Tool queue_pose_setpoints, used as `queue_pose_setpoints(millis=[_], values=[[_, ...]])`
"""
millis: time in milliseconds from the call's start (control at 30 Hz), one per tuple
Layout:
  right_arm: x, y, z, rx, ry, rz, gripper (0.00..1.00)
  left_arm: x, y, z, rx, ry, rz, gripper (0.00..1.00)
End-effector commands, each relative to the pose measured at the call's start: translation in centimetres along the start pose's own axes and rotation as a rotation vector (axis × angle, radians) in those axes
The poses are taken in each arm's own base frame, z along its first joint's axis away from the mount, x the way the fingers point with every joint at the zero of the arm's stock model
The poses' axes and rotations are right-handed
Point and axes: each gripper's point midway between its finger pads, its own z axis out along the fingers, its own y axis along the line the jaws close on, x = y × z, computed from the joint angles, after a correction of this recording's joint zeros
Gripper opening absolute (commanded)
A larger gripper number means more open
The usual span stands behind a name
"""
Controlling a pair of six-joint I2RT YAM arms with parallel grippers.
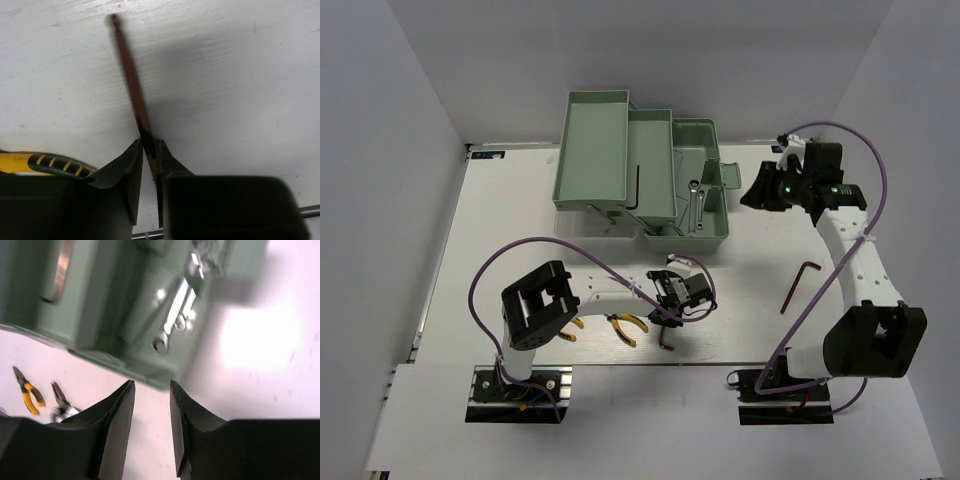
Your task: Sort the tools into containers
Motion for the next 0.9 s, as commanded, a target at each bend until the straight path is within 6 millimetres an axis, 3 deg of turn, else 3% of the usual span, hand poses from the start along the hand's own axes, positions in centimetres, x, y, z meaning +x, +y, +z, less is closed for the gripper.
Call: queue_pose_setpoints(millis=[0,67,100,167,267,400,500,667,733,767,833,867], values=[[4.4,-2.3,-0.2,0.055,0.100,0.048,0.40,3.1,2.5,1.2,-0.099,0.094,0.039,0.20],[5.7,-5.1,-1.3,0.142,0.106,0.097,0.47,3.5,2.9,1.3,-0.110,0.101,0.033,0.05],[6.1,-5.6,-1.6,0.164,0.110,0.102,0.53,4.1,3.5,1.7,-0.121,0.109,0.038,0.00],[7.7,-8.0,-2.4,0.269,0.143,0.118,0.63,3.2,2.8,1.0,-0.081,0.080,0.030,0.00],[10.1,-10.4,-3.4,0.344,0.174,0.166,0.64,1.5,1.6,-0.8,-0.010,0.018,0.049,0.00],[12.6,-12.7,-4.2,0.419,0.182,0.180,0.64,-3.4,-1.2,-5.6,0.134,-0.121,0.070,0.00],[15.1,-14.0,-4.0,0.457,0.235,0.209,0.64,-7.3,-2.0,-9.6,0.213,-0.224,0.060,0.00],[17.3,-15.8,-3.7,0.527,0.255,0.216,0.63,-14.2,-1.7,-16.1,0.229,-0.427,0.046,0.00],[17.6,-16.5,-3.9,0.548,0.270,0.186,0.62,-16.2,-0.6,-17.8,0.181,-0.487,0.053,0.00],[18.2,-16.6,-3.8,0.552,0.287,0.191,0.62,-18.5,0.0,-19.2,0.174,-0.529,0.019,0.00],[18.3,-17.1,-3.9,0.568,0.283,0.195,0.62,-20.5,1.2,-20.0,0.123,-0.566,0.022,0.00],[18.8,-17.1,-4.0,0.571,0.289,0.202,0.62,-22.7,1.9,-21.2,0.118,-0.608,-0.011,0.00]])
